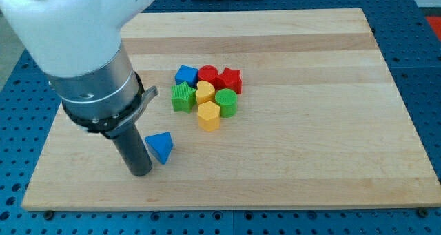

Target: Slide the blue triangle into the group of blocks

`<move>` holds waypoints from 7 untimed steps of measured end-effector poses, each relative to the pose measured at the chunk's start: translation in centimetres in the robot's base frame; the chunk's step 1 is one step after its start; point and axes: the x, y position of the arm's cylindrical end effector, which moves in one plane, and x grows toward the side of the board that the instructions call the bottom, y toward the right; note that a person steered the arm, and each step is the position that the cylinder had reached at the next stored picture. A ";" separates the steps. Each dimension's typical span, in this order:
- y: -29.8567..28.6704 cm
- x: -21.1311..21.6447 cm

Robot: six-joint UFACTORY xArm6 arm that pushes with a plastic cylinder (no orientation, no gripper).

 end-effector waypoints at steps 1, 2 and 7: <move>0.0 -1.7; -0.3 -0.8; 3.7 -7.0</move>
